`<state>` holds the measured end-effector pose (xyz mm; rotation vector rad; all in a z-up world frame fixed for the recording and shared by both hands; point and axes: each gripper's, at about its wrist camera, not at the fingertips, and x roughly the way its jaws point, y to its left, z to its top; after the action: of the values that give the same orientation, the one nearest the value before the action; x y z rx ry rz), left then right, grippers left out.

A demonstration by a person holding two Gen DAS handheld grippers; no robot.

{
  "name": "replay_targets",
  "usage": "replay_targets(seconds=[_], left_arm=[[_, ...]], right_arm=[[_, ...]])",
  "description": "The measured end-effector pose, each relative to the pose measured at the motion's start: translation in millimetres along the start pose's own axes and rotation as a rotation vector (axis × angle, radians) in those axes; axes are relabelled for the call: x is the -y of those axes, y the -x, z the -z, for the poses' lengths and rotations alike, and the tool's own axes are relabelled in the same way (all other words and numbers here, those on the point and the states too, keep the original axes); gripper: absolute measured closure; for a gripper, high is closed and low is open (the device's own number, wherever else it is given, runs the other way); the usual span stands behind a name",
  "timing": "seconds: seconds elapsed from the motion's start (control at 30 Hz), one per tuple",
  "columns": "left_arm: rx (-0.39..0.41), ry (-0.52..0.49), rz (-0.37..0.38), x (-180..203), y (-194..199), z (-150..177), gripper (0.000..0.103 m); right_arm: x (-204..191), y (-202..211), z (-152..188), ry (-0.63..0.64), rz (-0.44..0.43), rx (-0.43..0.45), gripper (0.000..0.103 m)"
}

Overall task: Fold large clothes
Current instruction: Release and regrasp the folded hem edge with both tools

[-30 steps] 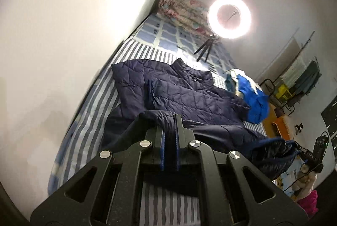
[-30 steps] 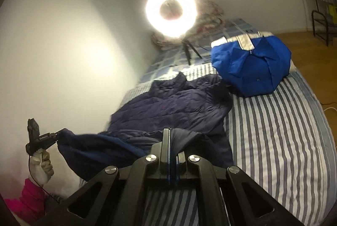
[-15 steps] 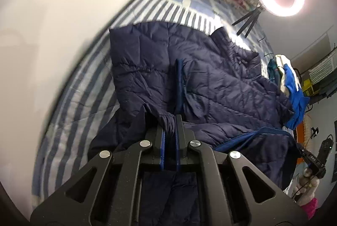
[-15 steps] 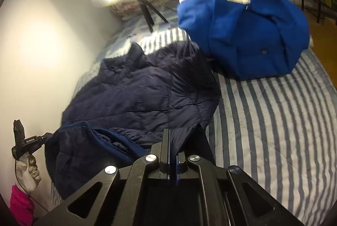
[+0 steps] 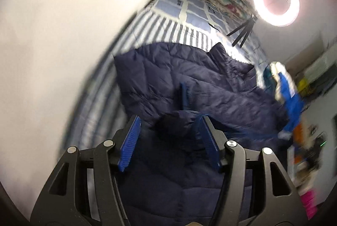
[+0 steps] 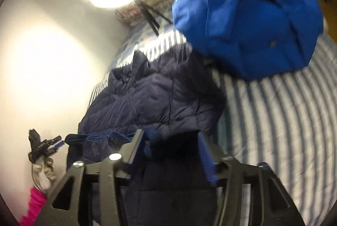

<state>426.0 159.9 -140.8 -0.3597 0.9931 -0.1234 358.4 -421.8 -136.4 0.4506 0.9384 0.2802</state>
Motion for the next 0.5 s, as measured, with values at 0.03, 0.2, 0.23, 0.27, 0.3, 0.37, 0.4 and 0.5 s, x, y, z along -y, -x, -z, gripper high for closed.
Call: replay_targets(seconds=[0.03, 0.2, 0.23, 0.27, 0.3, 0.37, 0.4, 0.5], left_arm=[[0.005, -0.046, -0.019, 2.5, -1.2, 0.8, 0.043], [-0.069, -0.193, -0.018, 18.3, -27.5, 8.7, 0.043], [-0.074, -0.227, -0.038, 23.1, -33.6, 11.1, 0.043], [-0.080, -0.257, -0.061, 27.6, -41.0, 12.8, 0.043], [-0.084, -0.279, -0.086, 31.0, -48.0, 14.2, 0.043], [-0.086, -0.296, -0.111, 34.0, -59.7, 13.5, 0.043], [-0.090, -0.290, -0.114, 33.7, -65.9, 12.0, 0.043], [-0.097, -0.287, -0.110, 32.8, -78.2, 8.2, 0.043]], right_arm=[[-1.9, 1.0, 0.3, 0.035, 0.015, 0.001, 0.042], [-16.9, -11.2, 4.5, 0.200, 0.098, -0.034, 0.034], [-18.7, -13.1, 4.6, 0.222, 0.119, -0.035, 0.033], [-21.6, -18.6, 3.7, 0.248, 0.149, -0.037, 0.033], [-22.6, -23.9, 2.0, 0.261, 0.164, -0.041, 0.033], [-22.9, -33.7, -2.6, 0.272, 0.175, -0.048, 0.034], [-22.8, -38.5, -5.2, 0.277, 0.182, -0.048, 0.034], [-23.0, -50.4, -10.1, 0.297, 0.186, -0.066, 0.035]])
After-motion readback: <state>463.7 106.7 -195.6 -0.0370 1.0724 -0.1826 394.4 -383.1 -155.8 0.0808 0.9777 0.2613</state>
